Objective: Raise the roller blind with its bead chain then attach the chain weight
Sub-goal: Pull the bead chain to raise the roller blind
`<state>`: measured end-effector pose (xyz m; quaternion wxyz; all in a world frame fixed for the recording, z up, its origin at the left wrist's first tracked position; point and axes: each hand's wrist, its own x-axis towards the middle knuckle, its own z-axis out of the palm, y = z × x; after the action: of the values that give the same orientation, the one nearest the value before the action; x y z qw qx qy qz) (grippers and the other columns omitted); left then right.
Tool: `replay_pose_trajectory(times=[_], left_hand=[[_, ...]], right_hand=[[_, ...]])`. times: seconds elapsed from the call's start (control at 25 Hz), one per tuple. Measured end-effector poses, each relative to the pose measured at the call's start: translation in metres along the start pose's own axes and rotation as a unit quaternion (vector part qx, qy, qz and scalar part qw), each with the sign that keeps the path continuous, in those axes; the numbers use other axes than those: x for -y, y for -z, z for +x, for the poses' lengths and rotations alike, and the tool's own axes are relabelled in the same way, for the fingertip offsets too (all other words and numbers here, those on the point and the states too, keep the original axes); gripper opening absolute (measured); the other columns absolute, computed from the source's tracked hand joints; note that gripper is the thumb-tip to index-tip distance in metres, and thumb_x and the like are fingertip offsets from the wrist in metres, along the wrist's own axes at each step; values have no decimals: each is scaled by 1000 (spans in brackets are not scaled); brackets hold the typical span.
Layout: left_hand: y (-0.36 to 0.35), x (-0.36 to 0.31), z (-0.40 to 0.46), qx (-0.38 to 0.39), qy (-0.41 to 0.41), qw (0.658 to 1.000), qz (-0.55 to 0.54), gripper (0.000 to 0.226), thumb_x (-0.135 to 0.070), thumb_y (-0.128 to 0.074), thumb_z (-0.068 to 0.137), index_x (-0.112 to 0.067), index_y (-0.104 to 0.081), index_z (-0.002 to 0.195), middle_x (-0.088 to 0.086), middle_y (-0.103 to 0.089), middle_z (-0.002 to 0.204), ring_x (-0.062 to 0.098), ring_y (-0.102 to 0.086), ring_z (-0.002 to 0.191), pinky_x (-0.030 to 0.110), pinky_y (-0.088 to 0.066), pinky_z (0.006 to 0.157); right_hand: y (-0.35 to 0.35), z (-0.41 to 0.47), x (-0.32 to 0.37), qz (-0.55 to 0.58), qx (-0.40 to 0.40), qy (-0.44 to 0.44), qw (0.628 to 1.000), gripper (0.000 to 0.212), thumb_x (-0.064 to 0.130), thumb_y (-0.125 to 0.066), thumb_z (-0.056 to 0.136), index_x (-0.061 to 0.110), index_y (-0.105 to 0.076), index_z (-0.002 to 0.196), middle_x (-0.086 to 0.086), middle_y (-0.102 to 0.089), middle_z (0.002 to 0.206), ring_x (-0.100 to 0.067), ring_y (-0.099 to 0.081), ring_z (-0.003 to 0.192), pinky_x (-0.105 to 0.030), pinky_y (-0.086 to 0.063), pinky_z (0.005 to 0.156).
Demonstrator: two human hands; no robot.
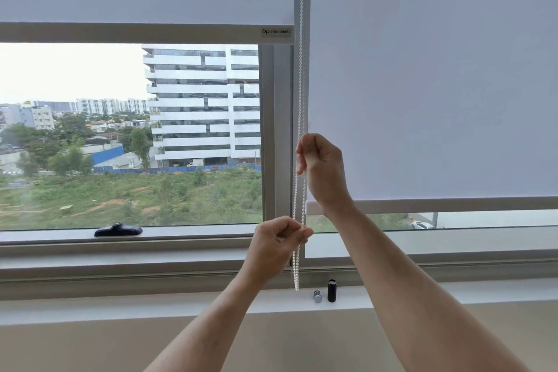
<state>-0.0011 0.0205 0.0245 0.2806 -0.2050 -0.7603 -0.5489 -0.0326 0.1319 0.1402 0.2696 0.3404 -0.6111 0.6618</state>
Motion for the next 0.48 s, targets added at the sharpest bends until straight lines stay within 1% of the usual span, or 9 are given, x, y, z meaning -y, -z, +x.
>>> replay_pose_trajectory(times=[0.08, 0.12, 0.16, 0.24, 0.32, 0.4, 0.48], left_hand=[[7, 0, 2, 4, 0, 1000, -8, 34, -56, -70, 78, -22, -75, 77, -3, -73, 70, 7, -61, 65, 24, -48, 64], [11, 0, 5, -4, -4, 1000, -16, 44, -66, -63, 77, -23, -76, 80, -5, -74, 73, 6, -62, 67, 25, -48, 65], [15, -1, 9, -17, -12, 1000, -19, 52, -73, -56, 76, -24, -76, 82, -8, -74, 75, 4, -62, 69, 23, -48, 66], [22, -9, 22, -48, -38, 998, -2, 58, -78, -48, 77, -27, -73, 86, -12, -72, 74, 0, -63, 70, 19, -48, 66], [29, -23, 40, -79, -67, 995, 12, 52, -72, -50, 81, -26, -72, 86, -8, -71, 74, 3, -63, 69, 22, -50, 66], [34, -40, 58, -105, -80, 991, 10, 33, -58, -55, 87, -30, -72, 87, -6, -71, 74, 10, -64, 69, 29, -51, 66], [37, -56, 72, -118, -89, 989, 2, 16, -46, -60, 90, -36, -71, 89, -5, -72, 73, 11, -65, 70, 28, -52, 66]], right_hand=[[0, -4, 0, -11, -10, 7, 1000, 36, 10, -44, 100, 24, -56, 69, 8, -47, 51, -10, -42, 48, -29, -41, 54], [1, -4, 1, -18, -12, 11, 1000, 35, 11, -45, 100, 24, -56, 69, 8, -47, 51, -10, -42, 48, -28, -40, 52], [1, -5, 1, -23, -12, 13, 1000, 34, 12, -46, 100, 24, -56, 70, 8, -47, 51, -10, -42, 48, -28, -40, 51], [1, -8, -2, -39, -9, 12, 999, 33, 13, -47, 99, 25, -56, 70, 9, -47, 52, -10, -42, 48, -28, -39, 51], [-1, -17, -9, -61, -2, 6, 998, 32, 12, -49, 98, 25, -56, 70, 12, -50, 51, -7, -44, 49, -24, -40, 52], [-4, -29, -18, -71, 6, -5, 997, 32, 15, -50, 99, 24, -56, 69, 16, -52, 50, -3, -44, 49, -20, -40, 52], [-7, -41, -26, -65, 15, -15, 998, 31, 20, -50, 100, 22, -56, 70, 13, -50, 51, -6, -43, 48, -23, -39, 50]])
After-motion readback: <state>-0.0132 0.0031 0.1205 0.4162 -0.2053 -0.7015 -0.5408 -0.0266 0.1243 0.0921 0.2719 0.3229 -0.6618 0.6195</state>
